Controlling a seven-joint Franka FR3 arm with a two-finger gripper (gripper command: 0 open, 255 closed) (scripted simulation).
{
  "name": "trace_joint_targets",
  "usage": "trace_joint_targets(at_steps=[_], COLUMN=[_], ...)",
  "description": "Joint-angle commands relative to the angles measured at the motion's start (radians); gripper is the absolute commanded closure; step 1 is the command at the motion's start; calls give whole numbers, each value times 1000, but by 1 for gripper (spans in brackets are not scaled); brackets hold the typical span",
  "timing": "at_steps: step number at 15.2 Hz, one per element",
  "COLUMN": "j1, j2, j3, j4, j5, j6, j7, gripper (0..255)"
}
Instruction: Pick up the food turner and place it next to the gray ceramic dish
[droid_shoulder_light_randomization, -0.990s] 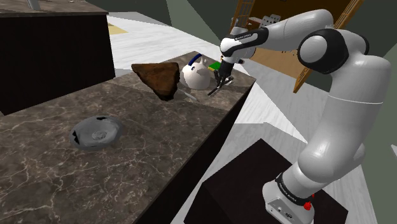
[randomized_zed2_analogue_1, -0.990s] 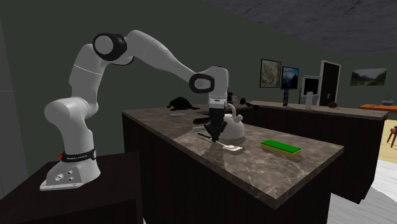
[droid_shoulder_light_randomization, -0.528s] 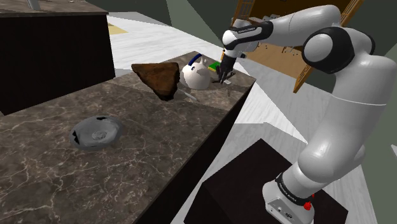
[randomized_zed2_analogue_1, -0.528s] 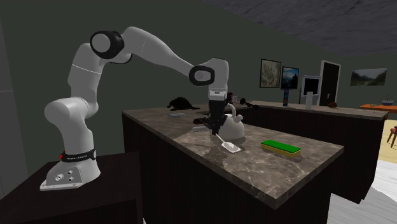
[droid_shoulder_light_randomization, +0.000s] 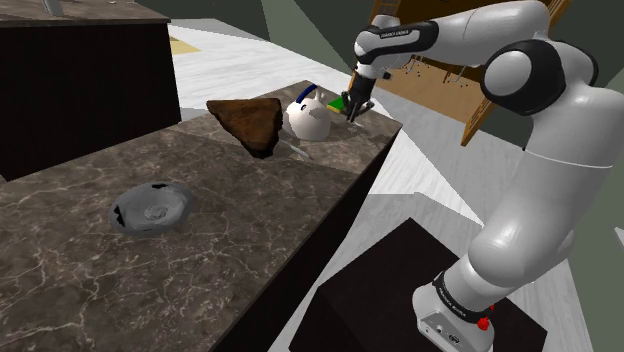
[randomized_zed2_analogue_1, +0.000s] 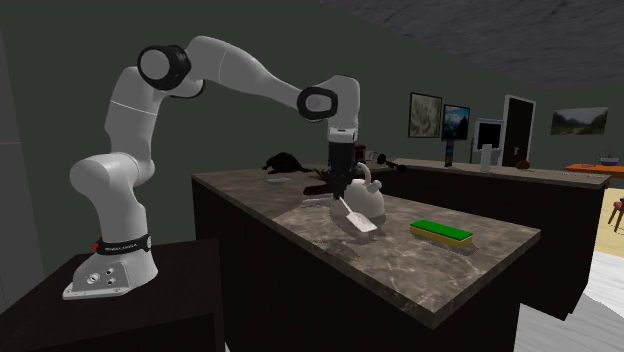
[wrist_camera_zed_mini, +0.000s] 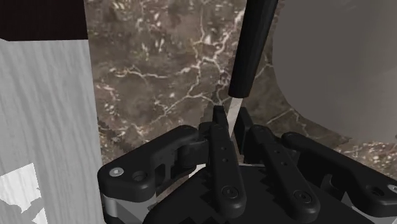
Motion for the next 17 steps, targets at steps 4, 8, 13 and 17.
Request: trace_joint_targets(at_steps=[4, 8, 13, 17], j1=[0, 52, 115, 164], j2=[-13, -93, -172, -220], j3=[0, 25, 65, 102], j4=[40, -76, -187, -252], j5=[-2, -9, -15, -16], j6=[-53, -13, 25, 47], j7=[4, 81, 182, 268], gripper=[255, 255, 255, 255])
